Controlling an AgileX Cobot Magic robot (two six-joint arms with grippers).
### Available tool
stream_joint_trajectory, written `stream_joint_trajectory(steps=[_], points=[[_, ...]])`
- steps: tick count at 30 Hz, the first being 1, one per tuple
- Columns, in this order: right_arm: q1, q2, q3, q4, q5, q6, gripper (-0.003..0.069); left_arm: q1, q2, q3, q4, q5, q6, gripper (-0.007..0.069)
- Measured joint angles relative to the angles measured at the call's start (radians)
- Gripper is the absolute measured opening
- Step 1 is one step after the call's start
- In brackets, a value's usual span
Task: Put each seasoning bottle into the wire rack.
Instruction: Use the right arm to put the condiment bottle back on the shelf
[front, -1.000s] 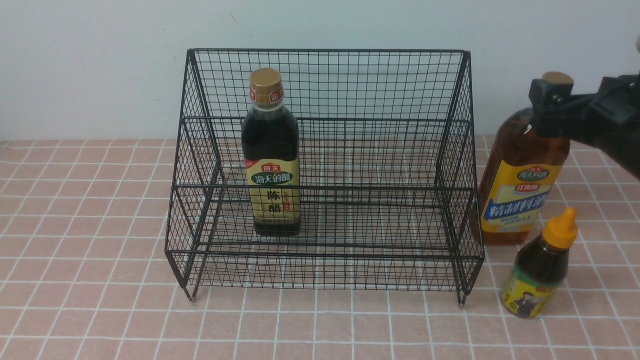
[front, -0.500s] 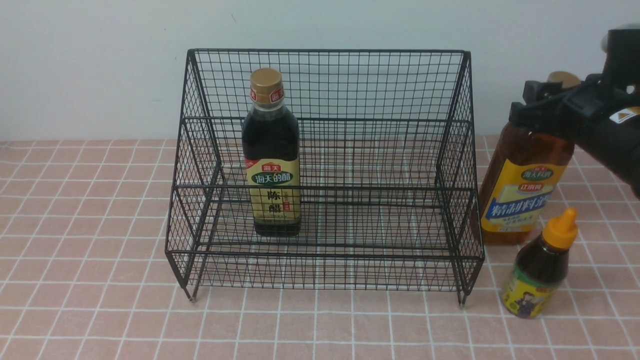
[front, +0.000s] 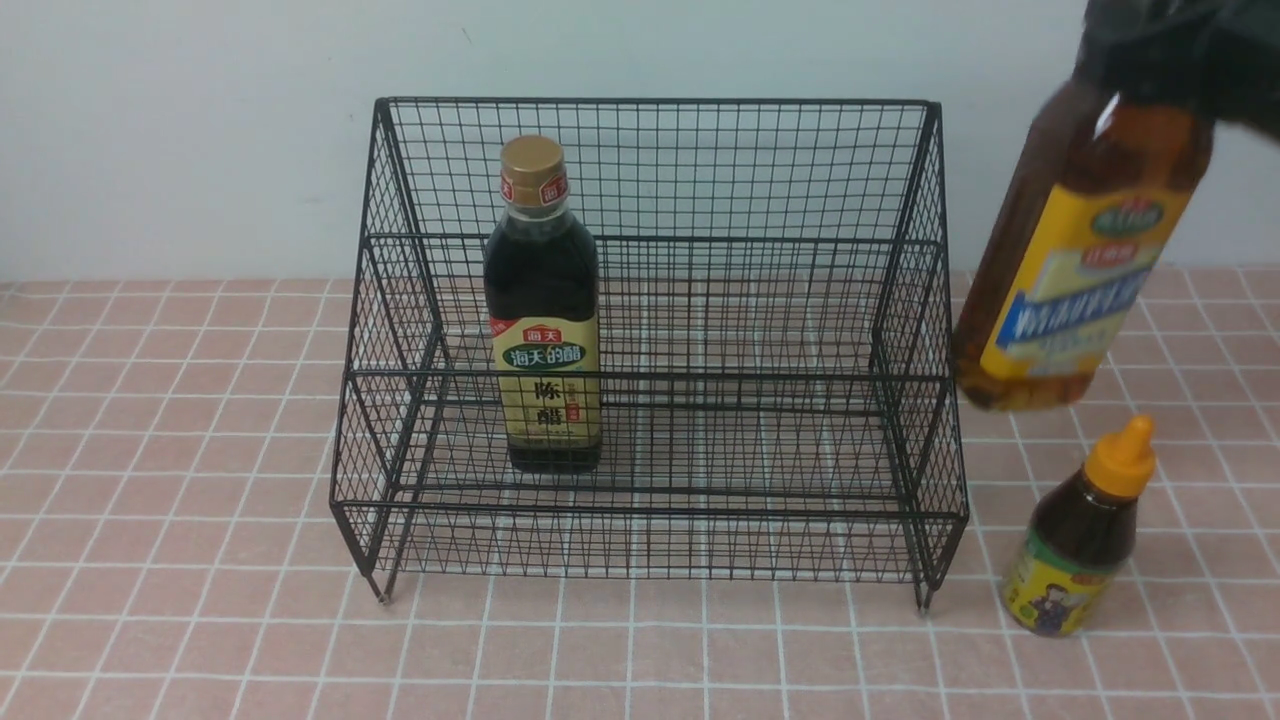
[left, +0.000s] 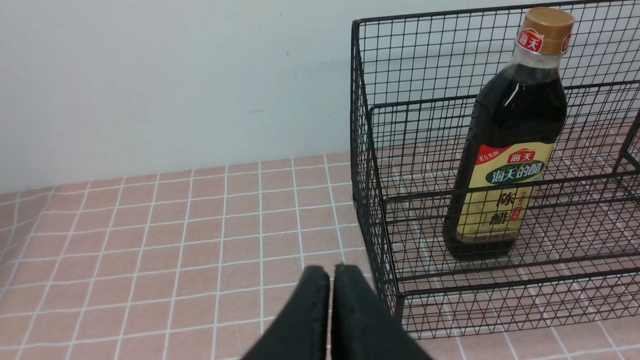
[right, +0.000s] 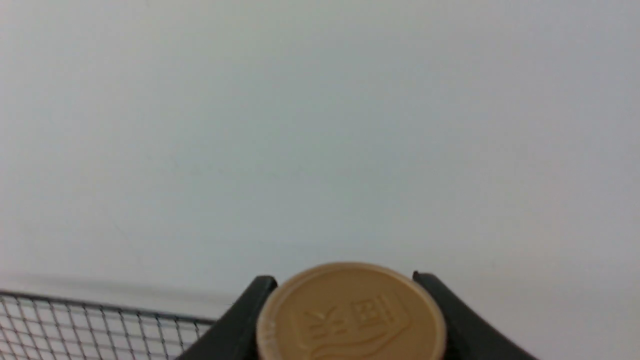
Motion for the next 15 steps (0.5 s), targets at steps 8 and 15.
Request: stream_joint_trajectory(steps=[8,15], points=[[0.0,-0.078,-0.147,-0.014,0.211,0.002,0.0313,0.0,0.0,0.0,-0.001,0.0,0.0,-0.0007],[0.006,-0.087,-0.205,0.061,0.302,0.0,0.0313,0.0,0.0,0.0,-0.001,0.0,0.0,-0.0007]])
